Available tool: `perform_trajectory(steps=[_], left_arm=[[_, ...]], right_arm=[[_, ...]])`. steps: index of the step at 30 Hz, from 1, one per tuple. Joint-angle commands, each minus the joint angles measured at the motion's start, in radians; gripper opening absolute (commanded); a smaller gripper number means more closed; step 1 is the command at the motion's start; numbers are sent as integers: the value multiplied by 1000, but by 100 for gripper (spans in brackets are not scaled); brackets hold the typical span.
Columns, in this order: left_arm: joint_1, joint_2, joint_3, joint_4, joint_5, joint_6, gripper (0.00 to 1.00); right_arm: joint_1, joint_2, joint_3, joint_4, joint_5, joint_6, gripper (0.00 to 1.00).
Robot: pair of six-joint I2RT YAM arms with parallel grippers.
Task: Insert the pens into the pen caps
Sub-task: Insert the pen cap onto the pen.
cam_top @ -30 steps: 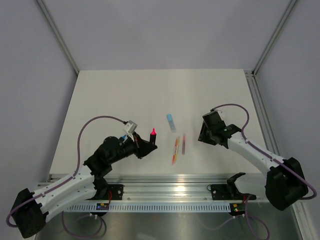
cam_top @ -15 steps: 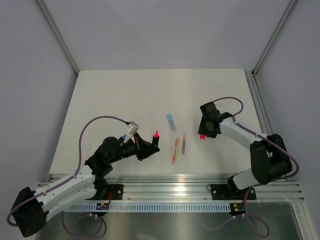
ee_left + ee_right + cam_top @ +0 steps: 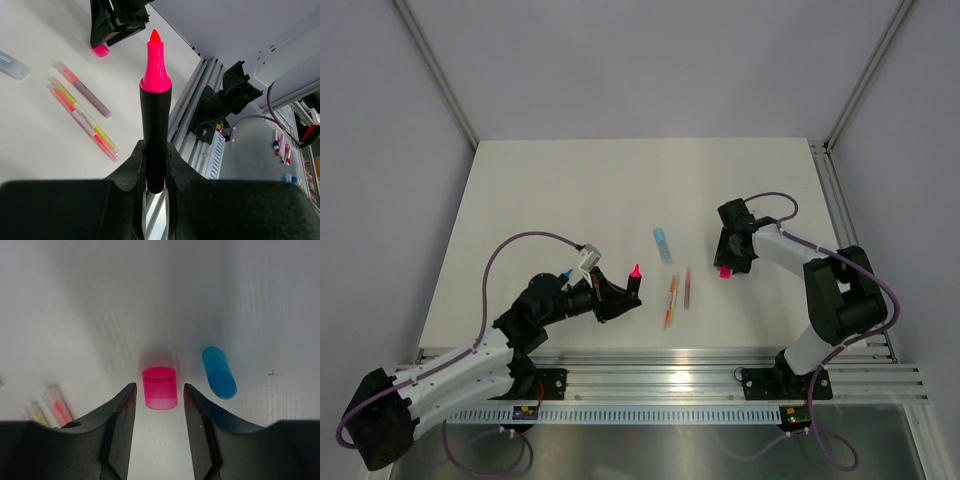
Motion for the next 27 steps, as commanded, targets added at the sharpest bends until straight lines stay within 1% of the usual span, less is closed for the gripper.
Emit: perform_trajectory(steps=[1,10,19,27], left_arm=[[-4,13,-5,88,28,1,0],[-4,16,-6,93,34,0,0],[-4,26,-5,91,36,0,0],[-4,16,-5,87,36,0,0]], right_arm=[[-5,30,50,12,-32,-28,50],[-2,84,98,-32,-1,-38,50],[48,134,135,-89,70,-23,49],[59,160,164,-132,74,-26,48]])
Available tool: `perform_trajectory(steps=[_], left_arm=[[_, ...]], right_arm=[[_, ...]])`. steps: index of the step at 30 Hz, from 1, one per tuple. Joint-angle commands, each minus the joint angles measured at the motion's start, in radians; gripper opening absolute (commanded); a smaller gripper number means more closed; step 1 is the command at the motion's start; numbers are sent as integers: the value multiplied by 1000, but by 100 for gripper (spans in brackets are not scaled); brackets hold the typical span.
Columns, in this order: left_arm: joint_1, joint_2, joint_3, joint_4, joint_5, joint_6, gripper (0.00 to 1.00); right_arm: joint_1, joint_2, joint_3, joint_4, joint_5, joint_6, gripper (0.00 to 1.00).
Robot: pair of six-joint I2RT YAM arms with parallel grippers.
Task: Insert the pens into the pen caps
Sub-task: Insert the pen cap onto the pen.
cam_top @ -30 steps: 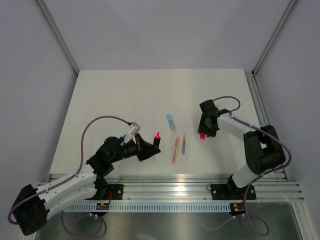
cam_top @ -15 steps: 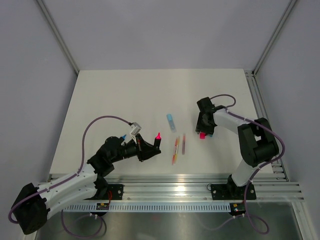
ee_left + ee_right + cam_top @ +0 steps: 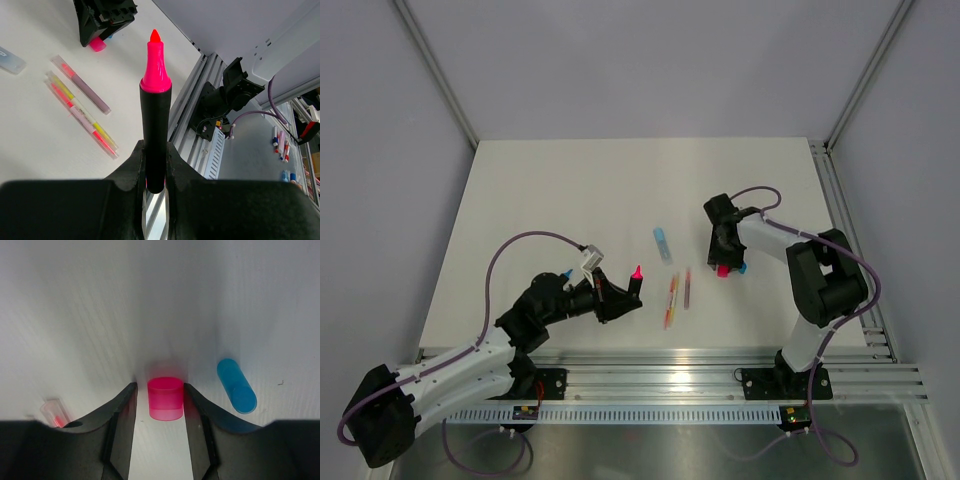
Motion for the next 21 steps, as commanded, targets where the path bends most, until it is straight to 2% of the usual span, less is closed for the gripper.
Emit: perform_trajectory(steps=[1,6,10,17,21], left_arm=[[-3,-11,-3,74,24,3,0],[-3,-18,-3,68,19,5,0],[-3,-22,-1,63,14,11,0],[-3,2,2,57,-3,20,0],[-3,16,5,49,-24,32,0]], right_arm=[[9,21,35,-45,33,-7,46],[9,35,53,-64,28,-11,32],[12,17,41,-34,31,-11,26],[59,-163,-27,98,56,-2,25],[186,-322,-83,184,85,38,24]])
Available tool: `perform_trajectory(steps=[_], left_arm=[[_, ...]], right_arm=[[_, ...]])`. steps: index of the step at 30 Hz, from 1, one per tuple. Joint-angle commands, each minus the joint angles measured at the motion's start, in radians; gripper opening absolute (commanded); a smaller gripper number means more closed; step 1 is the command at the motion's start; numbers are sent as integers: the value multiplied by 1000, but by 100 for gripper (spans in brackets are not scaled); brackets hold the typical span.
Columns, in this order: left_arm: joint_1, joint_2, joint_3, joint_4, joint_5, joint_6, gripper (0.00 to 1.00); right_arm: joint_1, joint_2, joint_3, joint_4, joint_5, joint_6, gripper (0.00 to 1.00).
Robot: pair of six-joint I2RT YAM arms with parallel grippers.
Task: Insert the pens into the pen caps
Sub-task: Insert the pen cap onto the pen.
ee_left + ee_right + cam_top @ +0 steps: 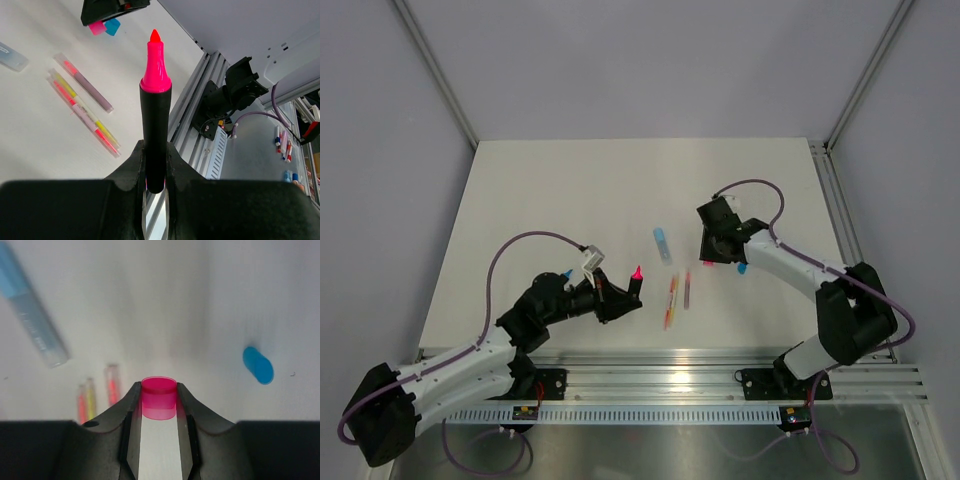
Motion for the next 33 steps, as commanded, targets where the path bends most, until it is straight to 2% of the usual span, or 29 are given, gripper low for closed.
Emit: perform_trajectory(steps=[1,6,12,15,18,26,33], left_arm=[[-3,9,5,51,-27,34,0],[-1,40,19,36,-68,57,0],[-3,101,46,37,-87,77,0],[-1,106,50,34,-96,80,0],[-1,90,48,22,-118,80,0],[-1,50,43,-6,-156,77,0],[-3,23,39,-14,-164,77,0]], right_arm=[[118,-159,-33,146,73,42,24],[270,-340,-82,287,150,117,24],[448,-440,-98,473,303,125,25],[513,-422,-99,584,329,122,25],[570,-364,-64,608,370,117,25],[651,-252,10,606,431,114,25],[656,-255,-12,586,438,141,25]])
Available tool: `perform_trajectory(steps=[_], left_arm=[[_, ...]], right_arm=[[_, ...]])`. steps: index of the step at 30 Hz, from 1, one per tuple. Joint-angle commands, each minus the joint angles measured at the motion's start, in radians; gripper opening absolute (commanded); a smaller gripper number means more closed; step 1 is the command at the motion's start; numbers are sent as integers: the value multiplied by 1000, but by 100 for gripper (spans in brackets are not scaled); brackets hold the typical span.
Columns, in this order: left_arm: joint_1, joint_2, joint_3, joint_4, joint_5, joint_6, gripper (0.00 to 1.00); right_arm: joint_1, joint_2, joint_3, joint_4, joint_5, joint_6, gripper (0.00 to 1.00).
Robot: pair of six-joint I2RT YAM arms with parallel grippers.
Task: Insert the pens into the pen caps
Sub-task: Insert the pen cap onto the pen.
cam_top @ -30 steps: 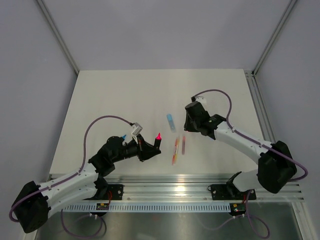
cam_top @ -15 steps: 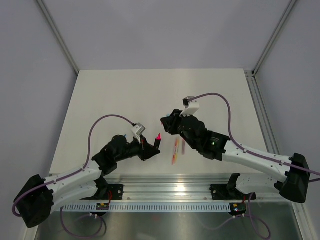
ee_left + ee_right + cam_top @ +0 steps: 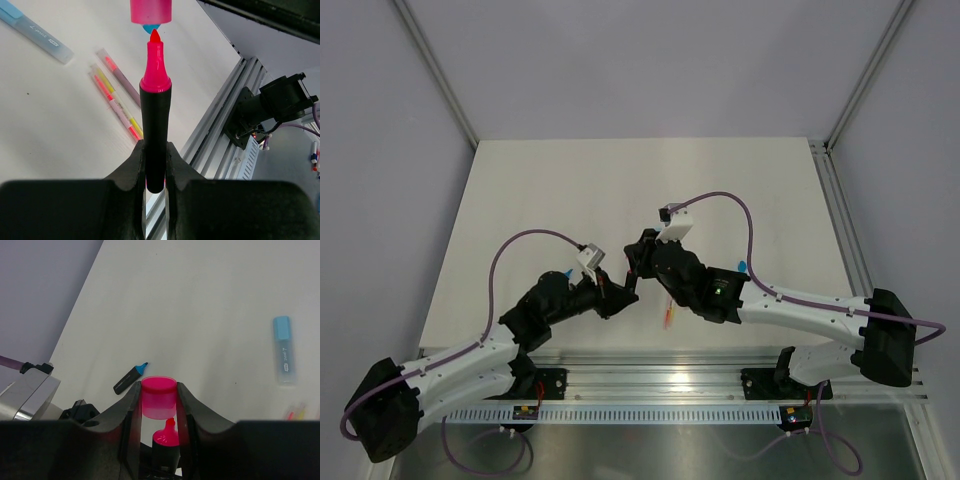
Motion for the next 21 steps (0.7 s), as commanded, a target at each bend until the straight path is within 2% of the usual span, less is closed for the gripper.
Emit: perform_trajectory(steps=[1,21], left_arm=[[-3,-19,38,26,-33,25,0],[-3,-46,33,7,-79,32,0]], right_arm=[[9,-10,30,25,61,24,25],[13,19,36,-5,53,58,25]])
